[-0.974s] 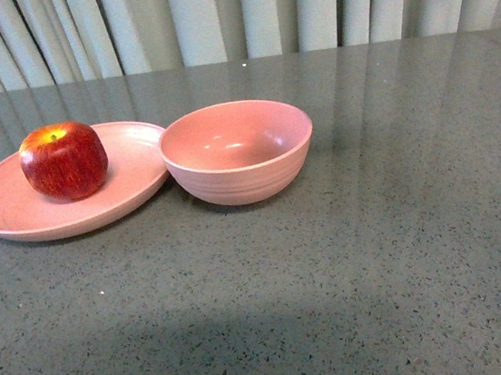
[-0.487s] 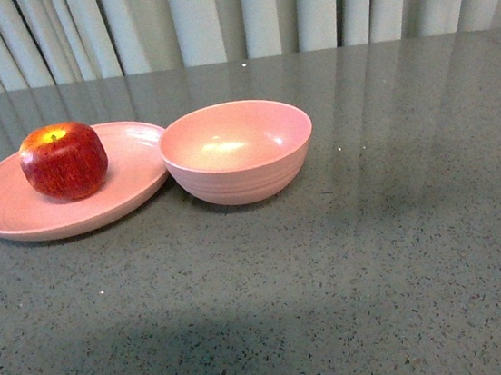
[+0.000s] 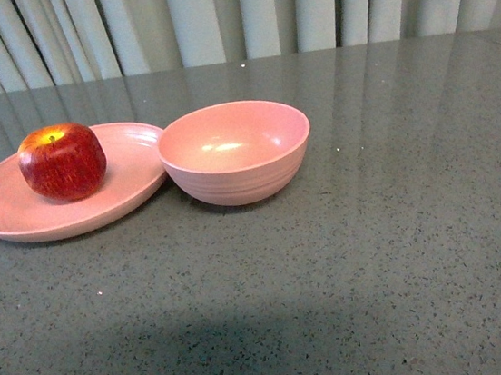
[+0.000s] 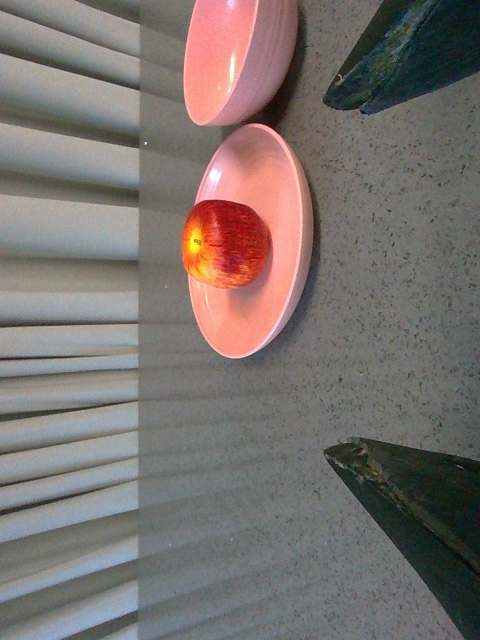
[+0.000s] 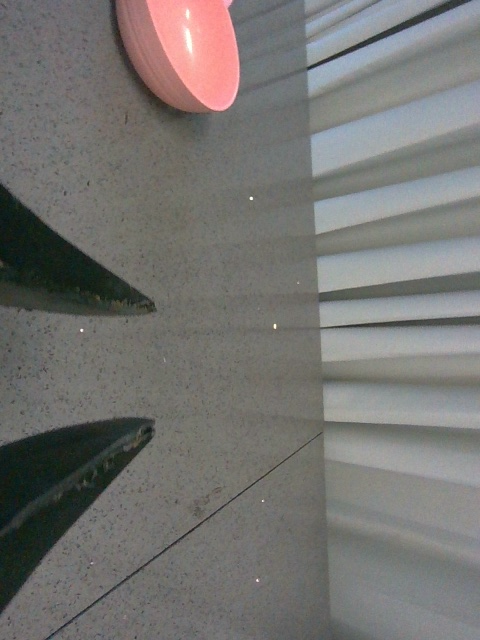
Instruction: Move apple from plate to bowl
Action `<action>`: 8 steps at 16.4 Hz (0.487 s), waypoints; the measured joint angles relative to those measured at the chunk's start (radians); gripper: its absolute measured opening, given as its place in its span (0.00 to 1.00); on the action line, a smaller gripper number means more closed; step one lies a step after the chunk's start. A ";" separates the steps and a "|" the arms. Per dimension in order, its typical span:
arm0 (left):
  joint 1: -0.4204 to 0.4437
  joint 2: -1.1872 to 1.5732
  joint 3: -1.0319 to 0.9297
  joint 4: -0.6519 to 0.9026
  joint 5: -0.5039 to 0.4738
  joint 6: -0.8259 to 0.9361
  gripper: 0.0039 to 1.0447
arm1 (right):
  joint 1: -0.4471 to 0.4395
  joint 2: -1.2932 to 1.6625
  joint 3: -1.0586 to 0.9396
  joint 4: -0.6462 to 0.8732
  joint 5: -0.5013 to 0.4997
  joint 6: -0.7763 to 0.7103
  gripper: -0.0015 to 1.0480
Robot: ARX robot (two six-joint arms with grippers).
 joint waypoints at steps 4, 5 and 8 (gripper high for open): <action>0.000 0.000 0.000 0.000 0.000 0.000 0.94 | -0.099 -0.079 -0.083 0.003 -0.097 -0.027 0.02; 0.000 0.000 0.000 0.000 0.000 0.000 0.94 | -0.176 -0.099 -0.099 -0.002 -0.190 -0.032 0.02; 0.000 0.000 0.000 0.000 0.000 0.000 0.94 | -0.219 -0.187 -0.122 -0.089 -0.222 -0.035 0.02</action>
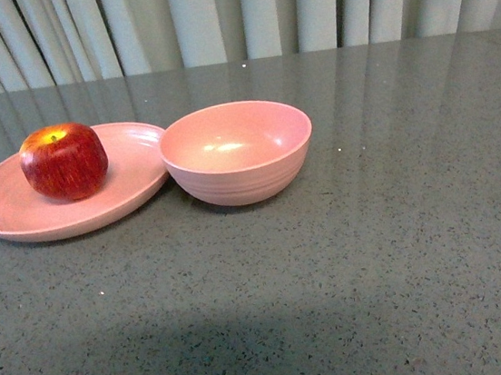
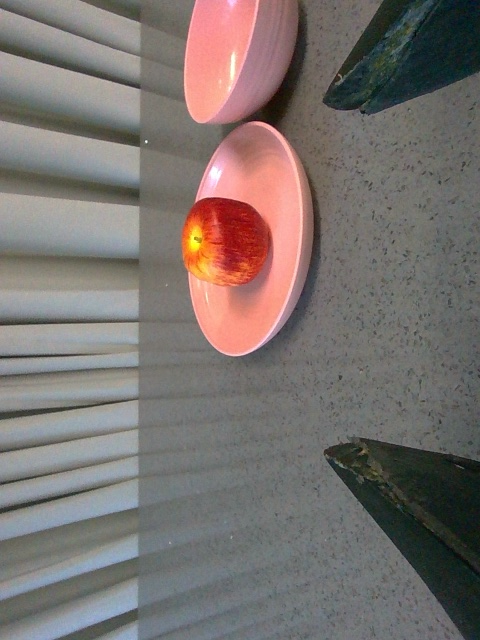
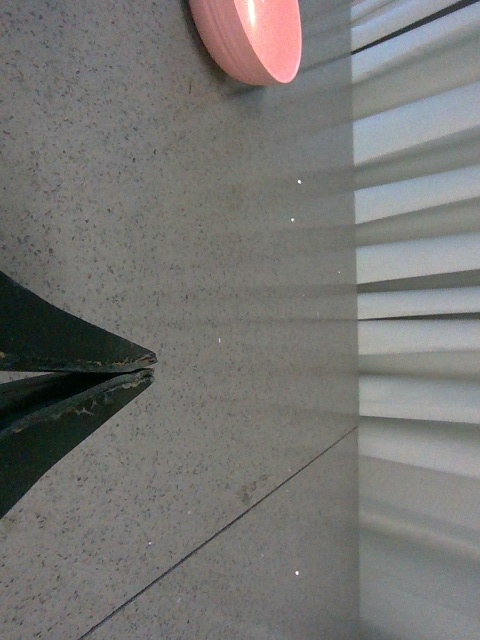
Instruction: Move apple from plate to bowl
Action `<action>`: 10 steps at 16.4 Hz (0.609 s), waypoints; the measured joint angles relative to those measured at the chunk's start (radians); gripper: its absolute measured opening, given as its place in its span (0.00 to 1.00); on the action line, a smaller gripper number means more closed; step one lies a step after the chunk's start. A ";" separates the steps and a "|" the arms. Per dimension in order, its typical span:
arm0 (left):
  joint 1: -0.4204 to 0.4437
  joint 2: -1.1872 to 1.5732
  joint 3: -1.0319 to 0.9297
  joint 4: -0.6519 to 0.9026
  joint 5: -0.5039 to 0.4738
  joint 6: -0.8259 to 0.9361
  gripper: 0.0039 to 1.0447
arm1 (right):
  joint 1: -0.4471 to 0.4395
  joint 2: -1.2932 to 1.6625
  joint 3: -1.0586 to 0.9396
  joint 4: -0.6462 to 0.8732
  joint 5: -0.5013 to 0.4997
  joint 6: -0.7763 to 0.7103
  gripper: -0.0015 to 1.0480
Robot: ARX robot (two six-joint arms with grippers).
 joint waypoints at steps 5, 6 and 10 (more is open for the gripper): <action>0.000 0.000 0.000 0.000 0.000 0.000 0.94 | 0.000 -0.093 -0.043 -0.027 -0.001 0.000 0.02; 0.000 0.000 0.000 0.000 0.000 0.000 0.94 | 0.000 -0.100 -0.047 -0.027 -0.001 0.000 0.02; 0.000 0.000 0.000 0.000 0.000 0.000 0.94 | 0.000 -0.139 -0.085 -0.027 -0.001 -0.001 0.02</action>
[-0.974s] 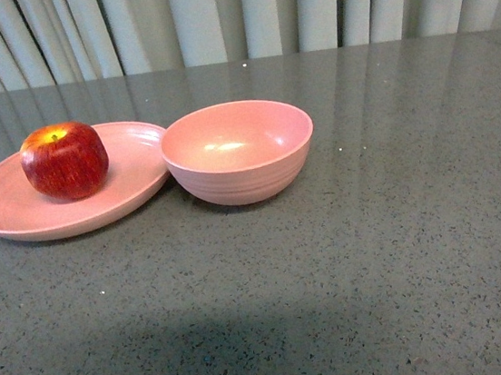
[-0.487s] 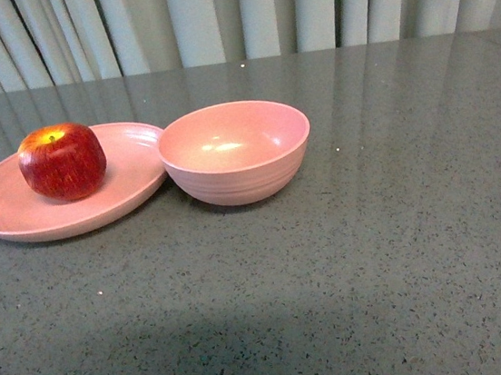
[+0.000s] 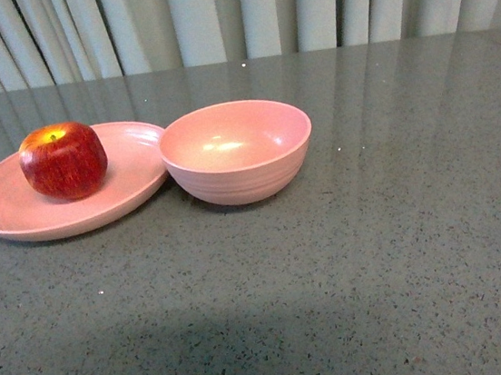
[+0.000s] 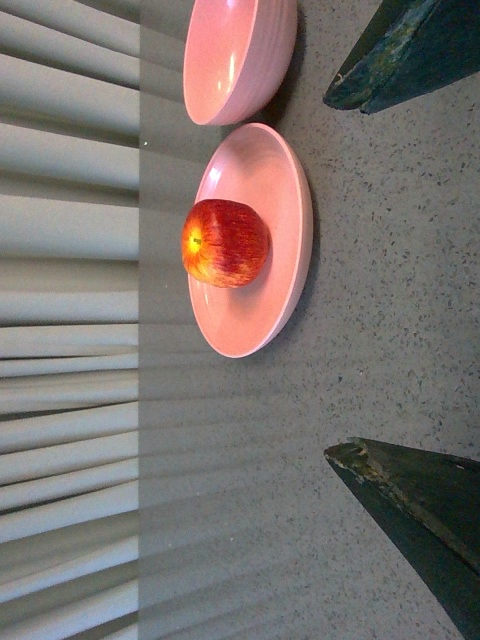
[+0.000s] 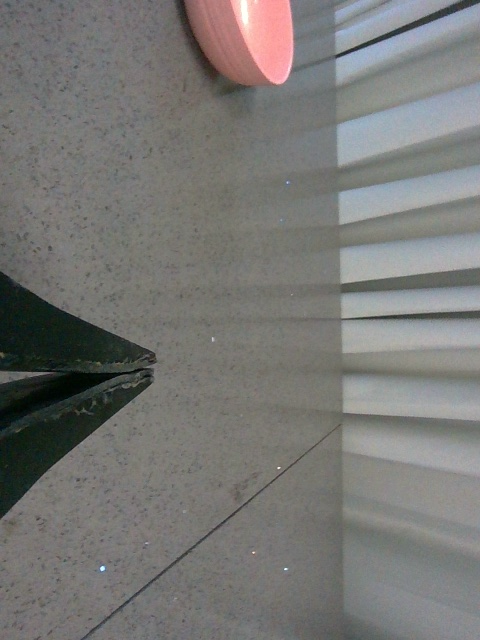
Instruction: Move apple from plate to bowl
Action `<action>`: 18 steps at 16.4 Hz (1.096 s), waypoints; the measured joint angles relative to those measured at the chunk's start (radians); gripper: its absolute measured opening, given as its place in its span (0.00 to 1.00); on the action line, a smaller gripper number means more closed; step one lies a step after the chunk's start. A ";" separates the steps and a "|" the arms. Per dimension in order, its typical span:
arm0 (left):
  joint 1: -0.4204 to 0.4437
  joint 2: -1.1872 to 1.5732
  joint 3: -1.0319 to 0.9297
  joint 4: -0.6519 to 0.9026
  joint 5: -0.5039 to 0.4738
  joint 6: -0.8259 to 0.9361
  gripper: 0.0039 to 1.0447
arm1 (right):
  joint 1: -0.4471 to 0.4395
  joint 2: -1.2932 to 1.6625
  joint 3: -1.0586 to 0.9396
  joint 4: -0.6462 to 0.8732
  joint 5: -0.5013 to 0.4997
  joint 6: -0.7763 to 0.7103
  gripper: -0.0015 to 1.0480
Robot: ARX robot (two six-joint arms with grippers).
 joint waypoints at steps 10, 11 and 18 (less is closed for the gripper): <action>0.000 0.000 0.000 0.000 0.000 0.000 0.94 | 0.000 -0.004 0.000 0.003 0.000 0.000 0.73; 0.000 0.000 0.000 0.000 0.000 0.000 0.94 | 0.000 -0.004 0.000 0.003 0.000 0.000 0.83; 0.000 0.000 0.000 0.000 0.000 0.000 0.94 | 0.000 -0.004 0.000 0.003 0.000 0.000 0.94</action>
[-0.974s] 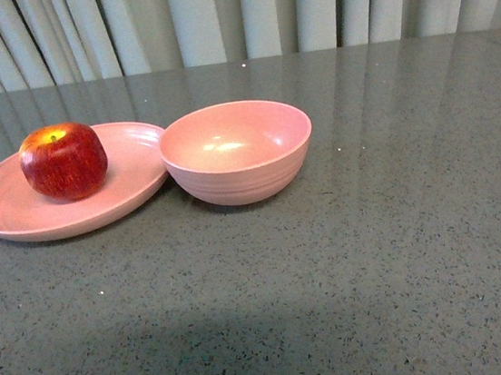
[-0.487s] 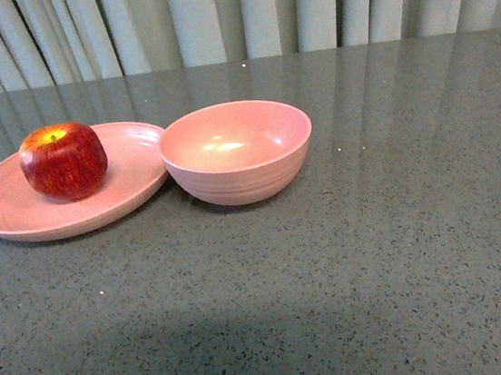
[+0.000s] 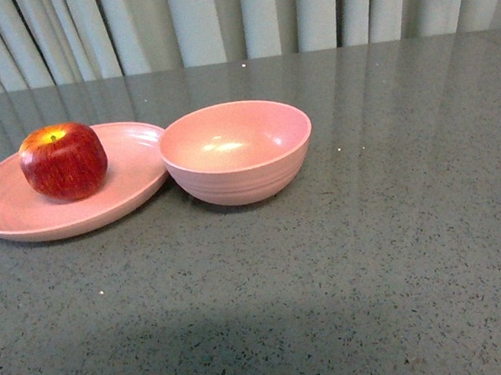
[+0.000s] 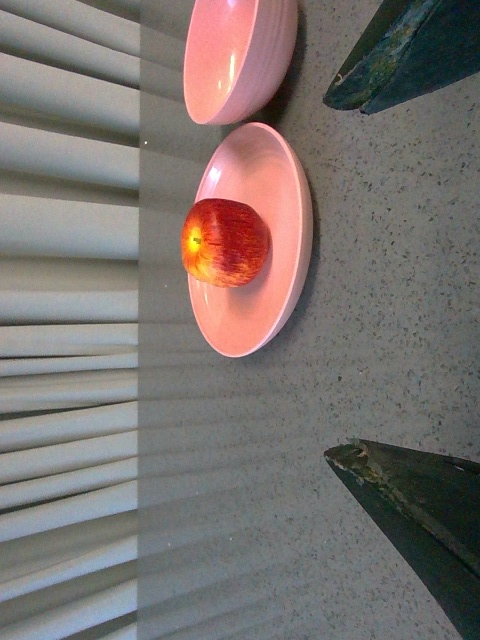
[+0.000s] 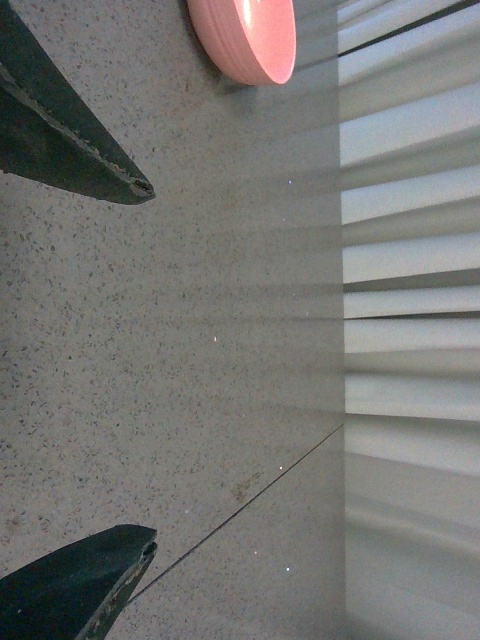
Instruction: Move apple from plate to bowl
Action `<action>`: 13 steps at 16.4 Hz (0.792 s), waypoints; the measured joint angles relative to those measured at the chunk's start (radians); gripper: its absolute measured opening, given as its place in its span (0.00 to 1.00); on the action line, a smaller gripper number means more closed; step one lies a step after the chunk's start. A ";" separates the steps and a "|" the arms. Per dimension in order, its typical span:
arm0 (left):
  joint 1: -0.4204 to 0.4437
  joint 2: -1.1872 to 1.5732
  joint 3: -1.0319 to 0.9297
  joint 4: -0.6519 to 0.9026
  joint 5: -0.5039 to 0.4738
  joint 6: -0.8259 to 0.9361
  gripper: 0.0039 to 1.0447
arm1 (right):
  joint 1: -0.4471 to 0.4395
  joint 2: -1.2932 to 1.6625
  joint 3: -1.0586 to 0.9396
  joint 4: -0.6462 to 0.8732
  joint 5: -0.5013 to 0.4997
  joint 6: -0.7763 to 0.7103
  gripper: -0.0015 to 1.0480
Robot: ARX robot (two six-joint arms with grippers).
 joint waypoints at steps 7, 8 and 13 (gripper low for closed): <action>0.000 0.000 0.000 0.000 0.000 0.000 0.94 | 0.000 0.000 0.000 0.000 0.000 0.000 0.94; 0.000 0.000 0.000 0.000 0.000 0.000 0.94 | 0.000 0.000 0.000 0.000 0.000 0.000 0.94; -0.035 0.425 0.224 -0.065 -0.231 -0.078 0.94 | 0.000 0.000 0.000 0.001 0.000 -0.001 0.94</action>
